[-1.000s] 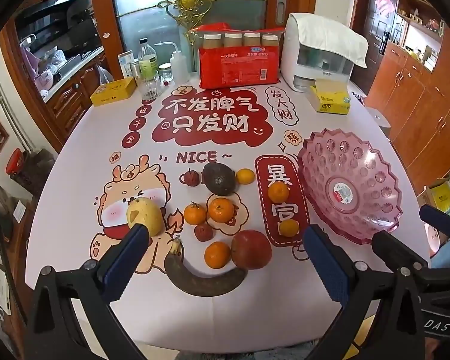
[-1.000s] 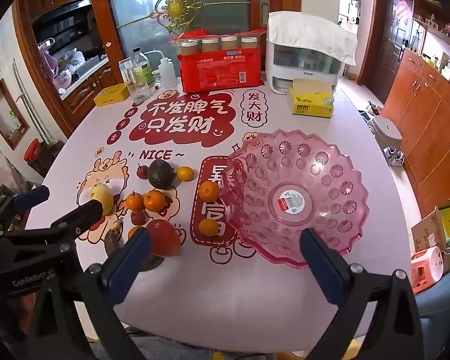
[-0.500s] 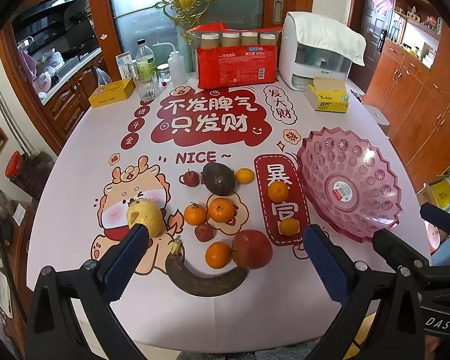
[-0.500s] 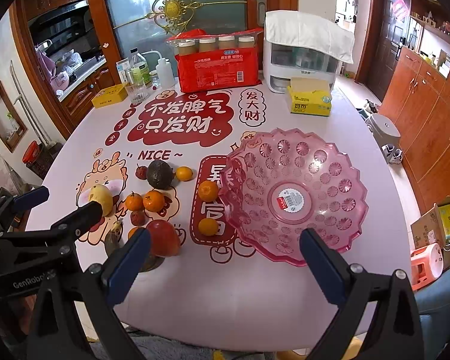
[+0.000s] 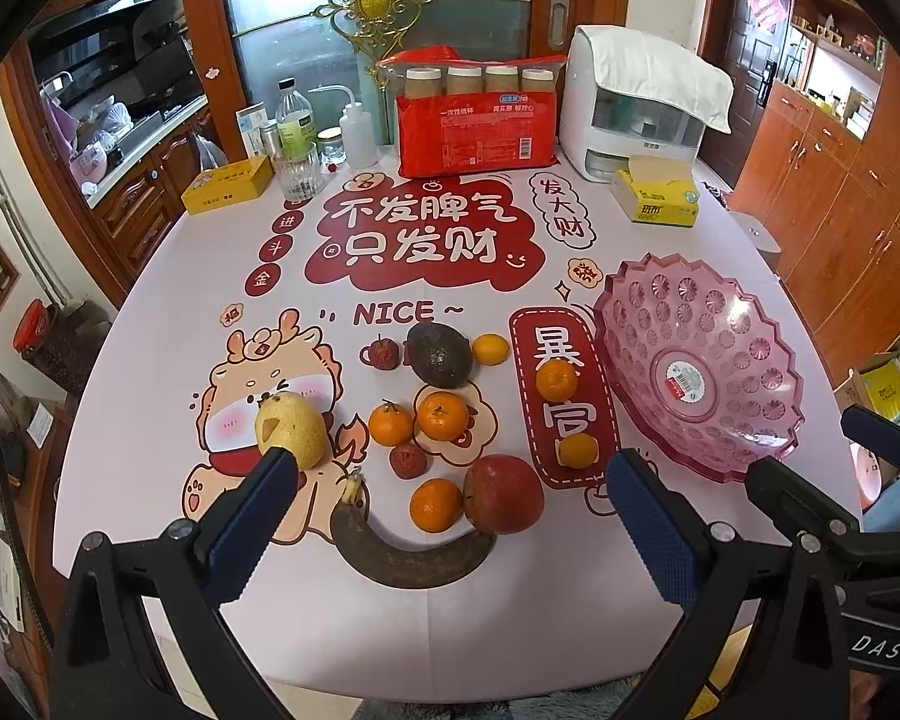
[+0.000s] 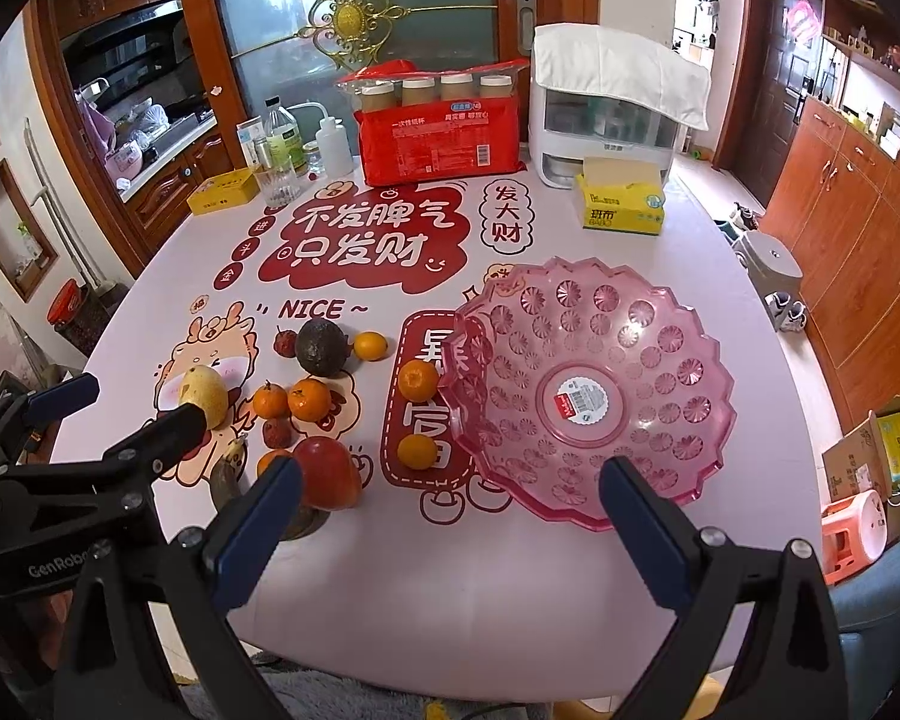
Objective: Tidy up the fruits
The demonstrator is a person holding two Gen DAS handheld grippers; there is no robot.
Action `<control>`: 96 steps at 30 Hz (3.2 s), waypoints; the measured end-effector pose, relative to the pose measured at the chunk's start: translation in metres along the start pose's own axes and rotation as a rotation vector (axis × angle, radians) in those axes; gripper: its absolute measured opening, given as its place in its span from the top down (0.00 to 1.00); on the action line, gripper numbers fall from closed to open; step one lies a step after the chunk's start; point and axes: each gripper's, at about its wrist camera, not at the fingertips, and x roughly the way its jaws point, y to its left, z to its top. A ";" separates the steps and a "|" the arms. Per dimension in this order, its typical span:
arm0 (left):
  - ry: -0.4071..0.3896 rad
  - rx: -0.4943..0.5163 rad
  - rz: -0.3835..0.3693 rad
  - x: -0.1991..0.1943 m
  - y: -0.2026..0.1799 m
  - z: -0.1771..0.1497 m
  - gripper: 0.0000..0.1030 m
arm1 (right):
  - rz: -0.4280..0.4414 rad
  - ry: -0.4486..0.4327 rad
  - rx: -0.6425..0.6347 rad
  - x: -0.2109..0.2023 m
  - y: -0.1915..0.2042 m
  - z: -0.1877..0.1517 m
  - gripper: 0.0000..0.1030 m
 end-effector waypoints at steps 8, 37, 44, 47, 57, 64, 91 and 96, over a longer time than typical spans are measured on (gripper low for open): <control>-0.010 0.001 0.000 -0.003 0.002 -0.001 0.01 | 0.000 -0.003 0.001 -0.002 0.000 -0.001 0.03; -0.071 -0.001 0.009 -0.019 0.015 0.003 0.01 | 0.006 -0.051 -0.012 -0.020 0.014 0.001 0.03; -0.096 0.012 0.006 -0.021 0.035 0.007 0.01 | -0.003 -0.071 -0.008 -0.022 0.034 0.009 0.03; -0.107 0.020 0.008 -0.021 0.042 0.011 0.01 | -0.009 -0.079 -0.005 -0.022 0.041 0.011 0.03; -0.121 0.035 0.021 -0.021 0.059 0.013 0.01 | -0.015 -0.077 0.006 -0.017 0.058 0.015 0.03; -0.123 0.028 0.007 -0.018 0.080 0.014 0.01 | -0.014 -0.077 0.001 -0.014 0.076 0.019 0.03; 0.031 0.069 -0.138 0.076 0.177 0.026 0.01 | -0.048 0.078 -0.014 0.067 0.164 0.026 0.04; 0.077 0.083 -0.129 0.104 0.189 0.023 0.01 | -0.051 0.119 0.044 0.096 0.157 0.023 0.07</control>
